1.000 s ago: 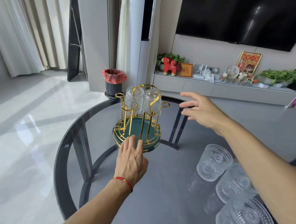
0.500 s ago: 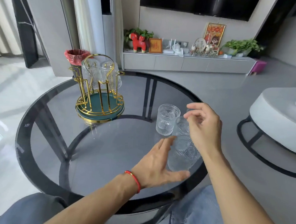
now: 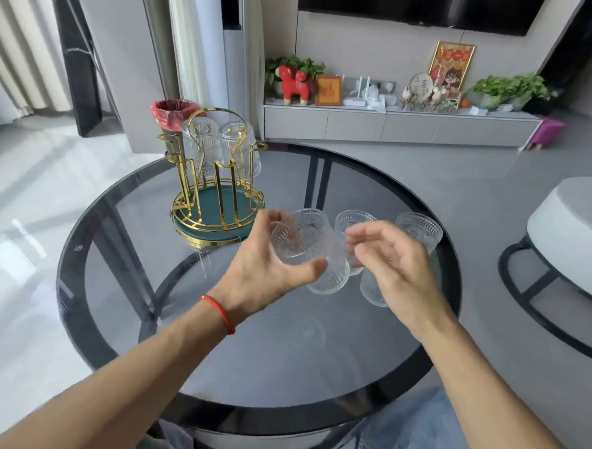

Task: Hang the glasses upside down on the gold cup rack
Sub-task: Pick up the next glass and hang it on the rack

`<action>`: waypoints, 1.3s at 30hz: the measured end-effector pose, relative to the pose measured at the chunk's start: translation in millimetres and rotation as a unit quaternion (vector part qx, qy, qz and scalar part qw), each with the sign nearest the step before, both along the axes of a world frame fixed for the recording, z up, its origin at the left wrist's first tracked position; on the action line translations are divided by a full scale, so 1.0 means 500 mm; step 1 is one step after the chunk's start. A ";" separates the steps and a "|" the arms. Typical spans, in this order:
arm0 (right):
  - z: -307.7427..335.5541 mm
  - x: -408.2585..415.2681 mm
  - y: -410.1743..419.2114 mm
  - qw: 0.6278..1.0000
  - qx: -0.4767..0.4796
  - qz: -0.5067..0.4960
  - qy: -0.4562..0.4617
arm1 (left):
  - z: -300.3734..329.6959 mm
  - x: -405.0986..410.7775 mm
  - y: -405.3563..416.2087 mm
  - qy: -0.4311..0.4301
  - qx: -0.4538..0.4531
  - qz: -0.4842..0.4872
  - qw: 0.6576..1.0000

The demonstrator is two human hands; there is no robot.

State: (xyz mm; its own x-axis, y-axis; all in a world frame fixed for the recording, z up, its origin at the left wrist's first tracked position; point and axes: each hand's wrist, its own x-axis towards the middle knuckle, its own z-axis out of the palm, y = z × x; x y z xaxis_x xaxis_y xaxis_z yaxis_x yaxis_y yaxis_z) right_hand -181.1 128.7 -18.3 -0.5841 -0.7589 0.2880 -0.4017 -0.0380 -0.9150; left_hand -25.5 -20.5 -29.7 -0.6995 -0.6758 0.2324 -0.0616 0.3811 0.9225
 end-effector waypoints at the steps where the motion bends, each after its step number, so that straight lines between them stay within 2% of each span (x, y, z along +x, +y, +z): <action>1: -0.012 0.013 -0.013 0.999 0.036 0.012 0.000 | 0.007 0.012 -0.017 0.012 0.007 -0.006 1.000; 3: -0.032 0.040 -0.042 0.994 0.091 0.042 -0.046 | 0.011 0.031 -0.042 0.030 0.015 -0.008 0.999; 5: -0.039 0.065 -0.071 0.979 0.110 0.070 -0.159 | 0.003 0.041 -0.061 0.048 0.050 0.009 0.998; 8: -0.044 0.083 -0.114 0.930 0.055 0.102 -0.348 | -0.007 0.044 -0.090 0.071 0.120 0.008 0.990; 12: -0.051 0.092 -0.165 0.947 0.037 0.064 -0.312 | -0.021 0.048 -0.117 0.062 0.148 -0.015 0.987; 15: -0.049 0.084 -0.188 0.942 0.015 0.063 -0.331 | -0.034 0.052 -0.146 0.044 0.155 -0.039 0.986; 18: -0.036 0.063 -0.201 0.959 -0.008 0.050 -0.280 | -0.042 0.068 -0.185 -0.010 0.102 -0.056 0.993; 21: -0.016 0.049 -0.206 0.987 0.005 0.016 -0.159 | -0.058 0.091 -0.228 -0.099 -0.020 -0.020 0.995; 24: 0.019 0.041 -0.223 0.996 -0.023 0.004 -0.085 | -0.096 0.103 -0.263 -0.189 -0.158 0.047 0.968; 26: 0.055 0.043 -0.250 0.998 -0.048 0.010 -0.050 | -0.121 0.104 -0.269 -0.222 -0.209 0.066 0.950; 30: 0.147 0.067 -0.338 0.997 -0.075 0.009 0.005 | -0.155 0.108 -0.270 -0.222 -0.263 0.124 0.931; 35: 0.239 0.084 -0.452 0.991 -0.100 0.020 0.085 | -0.178 0.103 -0.273 -0.250 -0.276 0.128 0.919; 39: 0.263 0.115 -0.540 0.984 -0.068 0.024 0.160 | -0.186 0.098 -0.274 -0.267 -0.286 0.136 0.910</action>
